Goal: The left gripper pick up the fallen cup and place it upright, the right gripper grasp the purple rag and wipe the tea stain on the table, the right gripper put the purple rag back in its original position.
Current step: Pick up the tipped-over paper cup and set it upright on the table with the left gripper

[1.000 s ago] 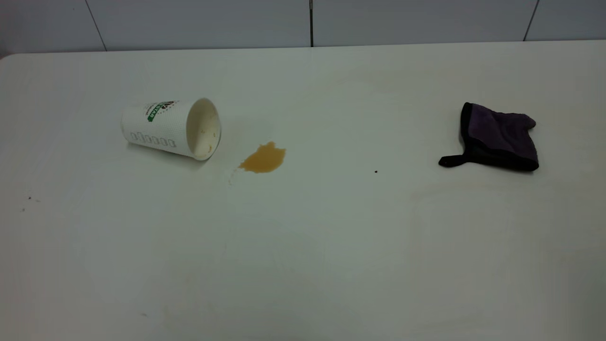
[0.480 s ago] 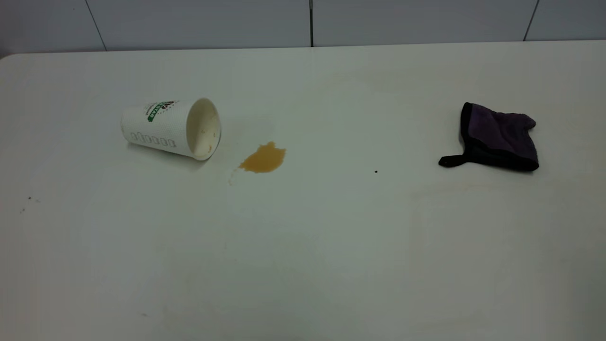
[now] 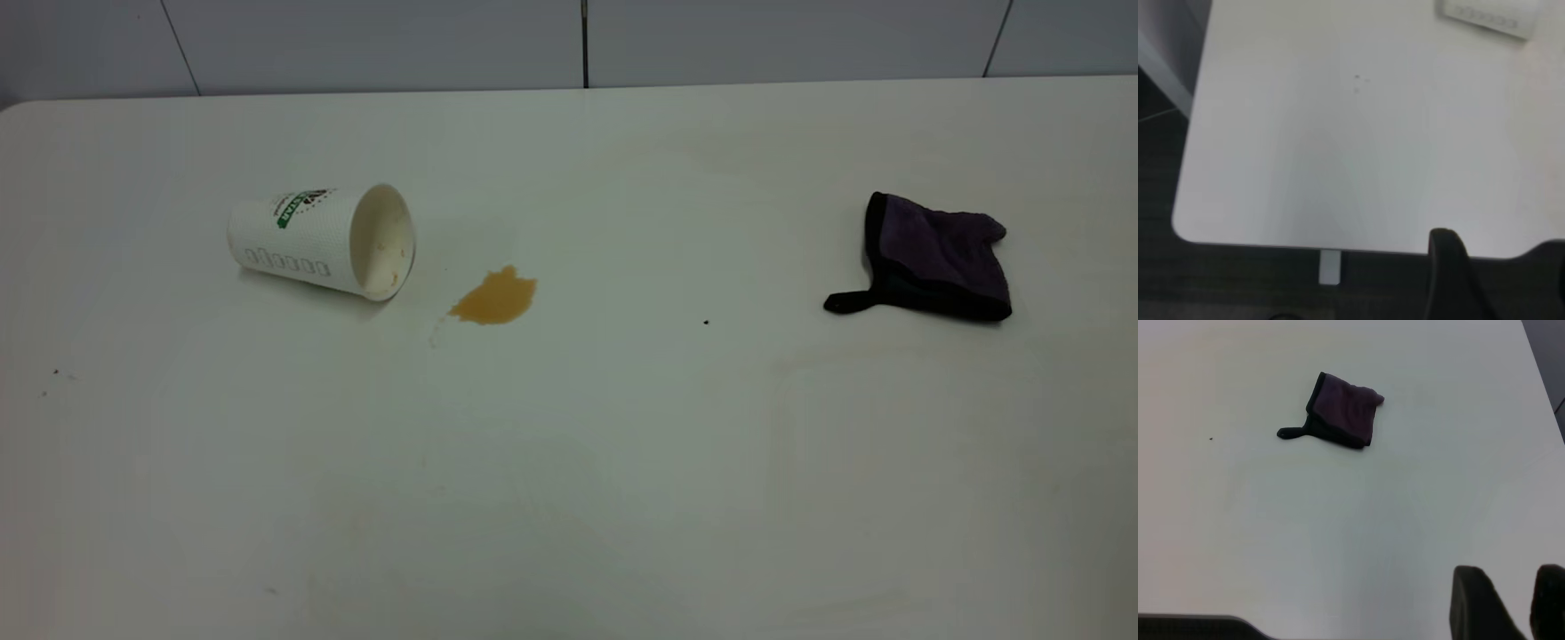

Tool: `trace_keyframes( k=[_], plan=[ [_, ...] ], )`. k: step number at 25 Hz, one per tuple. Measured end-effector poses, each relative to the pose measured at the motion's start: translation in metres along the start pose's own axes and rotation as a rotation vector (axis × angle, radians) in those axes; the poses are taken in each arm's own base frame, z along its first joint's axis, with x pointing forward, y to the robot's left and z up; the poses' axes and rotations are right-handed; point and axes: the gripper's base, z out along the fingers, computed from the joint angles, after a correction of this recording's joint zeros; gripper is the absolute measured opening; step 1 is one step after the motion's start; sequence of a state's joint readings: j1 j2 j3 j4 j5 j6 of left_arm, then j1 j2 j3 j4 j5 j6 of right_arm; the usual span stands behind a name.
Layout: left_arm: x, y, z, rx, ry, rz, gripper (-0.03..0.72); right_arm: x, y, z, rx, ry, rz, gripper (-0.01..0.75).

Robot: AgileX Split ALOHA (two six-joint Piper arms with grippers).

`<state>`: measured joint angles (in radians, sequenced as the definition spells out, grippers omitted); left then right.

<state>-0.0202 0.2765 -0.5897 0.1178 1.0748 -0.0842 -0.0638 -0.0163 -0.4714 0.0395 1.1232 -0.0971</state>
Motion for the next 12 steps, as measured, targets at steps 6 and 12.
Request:
trace_keyframes(
  k=[6, 12],
  plan=[
    [-0.076, -0.004, 0.031, -0.028, 0.106, 0.046, 0.516, 0.000, 0.000, 0.000, 0.000, 0.000, 0.000, 0.238],
    [-0.127, -0.018, 0.090, 0.002, 0.237, 0.115, 0.655, 0.000, 0.000, 0.000, 0.000, 0.000, 0.000, 0.238]
  ],
)
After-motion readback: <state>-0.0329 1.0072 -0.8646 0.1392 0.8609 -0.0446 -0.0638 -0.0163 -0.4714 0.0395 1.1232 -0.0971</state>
